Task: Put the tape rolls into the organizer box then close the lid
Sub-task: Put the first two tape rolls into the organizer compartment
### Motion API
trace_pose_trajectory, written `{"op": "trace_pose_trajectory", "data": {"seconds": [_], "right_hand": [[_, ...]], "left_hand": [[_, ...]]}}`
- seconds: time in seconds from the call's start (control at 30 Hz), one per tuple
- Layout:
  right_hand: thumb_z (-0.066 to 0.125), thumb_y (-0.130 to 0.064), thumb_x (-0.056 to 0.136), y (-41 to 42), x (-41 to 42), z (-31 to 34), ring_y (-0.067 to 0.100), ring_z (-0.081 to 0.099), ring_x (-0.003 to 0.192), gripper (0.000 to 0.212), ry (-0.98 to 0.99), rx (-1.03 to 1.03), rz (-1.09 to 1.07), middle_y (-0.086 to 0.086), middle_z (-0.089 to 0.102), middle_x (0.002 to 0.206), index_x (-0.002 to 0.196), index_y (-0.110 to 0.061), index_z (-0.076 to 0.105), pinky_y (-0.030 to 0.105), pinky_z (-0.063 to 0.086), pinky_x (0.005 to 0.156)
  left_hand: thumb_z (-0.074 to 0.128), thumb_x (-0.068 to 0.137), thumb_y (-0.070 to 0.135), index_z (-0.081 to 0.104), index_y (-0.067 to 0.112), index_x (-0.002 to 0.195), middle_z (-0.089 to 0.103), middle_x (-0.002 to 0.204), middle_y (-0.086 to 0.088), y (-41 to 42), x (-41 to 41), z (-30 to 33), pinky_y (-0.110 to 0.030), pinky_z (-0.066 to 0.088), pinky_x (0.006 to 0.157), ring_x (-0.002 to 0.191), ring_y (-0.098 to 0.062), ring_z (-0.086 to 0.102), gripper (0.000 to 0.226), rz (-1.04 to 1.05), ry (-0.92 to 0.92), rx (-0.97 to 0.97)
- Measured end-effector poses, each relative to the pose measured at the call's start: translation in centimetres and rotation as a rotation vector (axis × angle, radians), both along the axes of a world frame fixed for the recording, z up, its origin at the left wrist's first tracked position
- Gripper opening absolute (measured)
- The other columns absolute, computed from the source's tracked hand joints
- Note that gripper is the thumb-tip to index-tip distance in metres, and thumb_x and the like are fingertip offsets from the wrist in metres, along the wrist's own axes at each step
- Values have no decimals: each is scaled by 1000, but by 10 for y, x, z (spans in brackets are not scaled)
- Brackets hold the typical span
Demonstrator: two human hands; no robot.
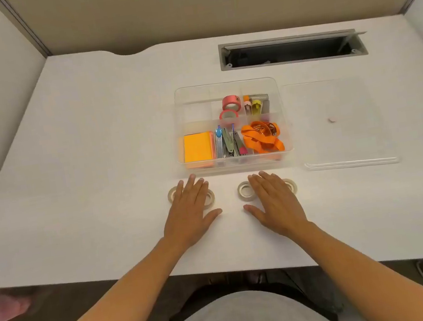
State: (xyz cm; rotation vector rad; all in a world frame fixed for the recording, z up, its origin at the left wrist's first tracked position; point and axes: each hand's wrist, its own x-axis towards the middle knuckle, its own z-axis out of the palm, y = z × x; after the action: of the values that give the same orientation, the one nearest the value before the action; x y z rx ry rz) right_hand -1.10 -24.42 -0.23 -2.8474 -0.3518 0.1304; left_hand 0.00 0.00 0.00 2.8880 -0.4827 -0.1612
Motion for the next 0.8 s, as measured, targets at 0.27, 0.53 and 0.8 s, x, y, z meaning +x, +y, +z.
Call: {"op": "trace_pose_trajectory", "data": {"seconds": [0.27, 0.53, 0.8], "right_hand": [[72, -39, 78, 7, 16, 9, 29, 57, 99, 47, -16, 19, 0, 6, 66, 106, 113, -11, 62, 40, 41, 87], [63, -47, 80, 11, 29, 8, 24, 50, 106, 53, 142, 104, 11, 1, 60, 118, 125, -19, 54, 34, 39, 89], [68, -52, 79, 19, 47, 38, 14, 52, 106, 51, 31, 404, -2, -3, 61, 118, 120, -23, 58, 26, 41, 87]], "left_hand": [[58, 86, 44, 45, 15, 137, 54, 134, -4, 5, 6, 4, -38, 35, 105, 124, -25, 48, 60, 19, 55, -34], [60, 81, 47, 51, 21, 126, 57, 124, 1, 4, 11, 6, -34, 37, 96, 113, -21, 48, 52, 51, 104, -141], [62, 75, 57, 54, 29, 116, 61, 116, 6, 7, 41, 35, -24, 37, 85, 102, -15, 51, 50, 63, -28, -304]]}}
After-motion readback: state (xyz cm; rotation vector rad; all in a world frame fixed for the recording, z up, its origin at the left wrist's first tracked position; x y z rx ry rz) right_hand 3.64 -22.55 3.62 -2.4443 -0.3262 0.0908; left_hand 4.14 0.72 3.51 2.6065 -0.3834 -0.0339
